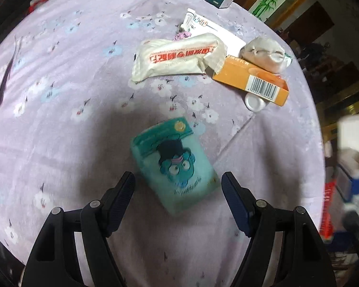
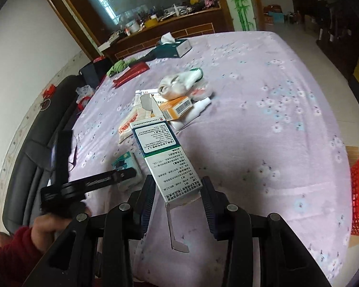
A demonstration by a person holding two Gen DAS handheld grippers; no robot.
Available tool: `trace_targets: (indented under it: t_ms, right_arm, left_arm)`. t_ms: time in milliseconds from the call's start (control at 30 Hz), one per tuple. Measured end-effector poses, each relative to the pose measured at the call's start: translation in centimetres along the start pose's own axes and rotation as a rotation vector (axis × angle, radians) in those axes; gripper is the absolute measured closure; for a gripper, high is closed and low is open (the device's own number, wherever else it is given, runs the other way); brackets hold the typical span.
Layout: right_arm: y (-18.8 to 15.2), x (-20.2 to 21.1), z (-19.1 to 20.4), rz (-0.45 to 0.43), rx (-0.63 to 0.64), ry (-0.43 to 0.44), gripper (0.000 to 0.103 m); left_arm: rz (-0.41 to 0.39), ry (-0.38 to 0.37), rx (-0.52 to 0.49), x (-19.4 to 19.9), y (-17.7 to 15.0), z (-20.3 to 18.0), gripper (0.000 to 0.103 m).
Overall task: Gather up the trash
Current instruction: 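Grasp the teal cartoon packet with the left tool, then carry the medicine box and teal packet over to the red wastebasket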
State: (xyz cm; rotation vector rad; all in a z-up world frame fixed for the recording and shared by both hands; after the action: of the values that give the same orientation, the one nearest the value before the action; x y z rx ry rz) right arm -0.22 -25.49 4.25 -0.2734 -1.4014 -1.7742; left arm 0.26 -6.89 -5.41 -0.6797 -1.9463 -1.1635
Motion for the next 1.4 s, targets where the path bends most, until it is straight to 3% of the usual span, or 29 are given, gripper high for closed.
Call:
trace_targets:
  t_ms: [133,167,200,267,433,933,1400]
  right_arm:
    - [-0.3,1.3,-0.8,-0.023,-0.021,-0.021,0.061]
    - [-0.4,1.6,-1.0,-0.026,-0.029,-0.025,0.061]
    - [-0.5,1.8,-1.2,-0.03,-0.035,-0.03,0.061]
    - [-0.6,2.2,-1.6,-0.036,-0.048,-0.037,0.061]
    - [-1.2,2.5,-2.4,-0.039,-0.065,-0.079,0.061]
    - [-1.2,4.8,-6.0,-0.092,-0.141,-0.216,0.061]
    - [-1.9,9.0,-8.7,-0.151,-0.21,-0.258,0.061]
  left_arm:
    - [-0.021,0.043,-0.099,-0.8,0.3,-1.0,0.029]
    - [-0.03,0.057,-0.123,-0.9,0.2,-1.1,0.034]
    - [-0.046,0.075,-0.152,-0.8,0.2,-1.2,0.046]
    - [-0.063,0.084,-0.193,-0.7,0.0,-1.4,0.052]
    - [-0.098,0.02,-0.217,0.4,-0.6,-2.4,0.071]
    - [-0.278,-0.225,-0.486,9.5,-0.9,-13.9,0.072]
    - [-0.286,-0.298,-0.595,11.3,-3.7,-19.2,0.072]
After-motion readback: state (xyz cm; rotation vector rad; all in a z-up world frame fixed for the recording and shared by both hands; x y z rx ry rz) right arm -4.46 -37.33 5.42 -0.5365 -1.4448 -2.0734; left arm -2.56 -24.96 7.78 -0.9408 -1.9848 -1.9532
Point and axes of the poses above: each gripper's, at about its wrist camera, not at the fingertips, and x roughly against the way its jaws point, z to its left, y to its top, the point moved 8 cm from there along -x, roughly the way its jaws point, and after that the axes turned 13 degrees about -z, right-handed, at the moved point
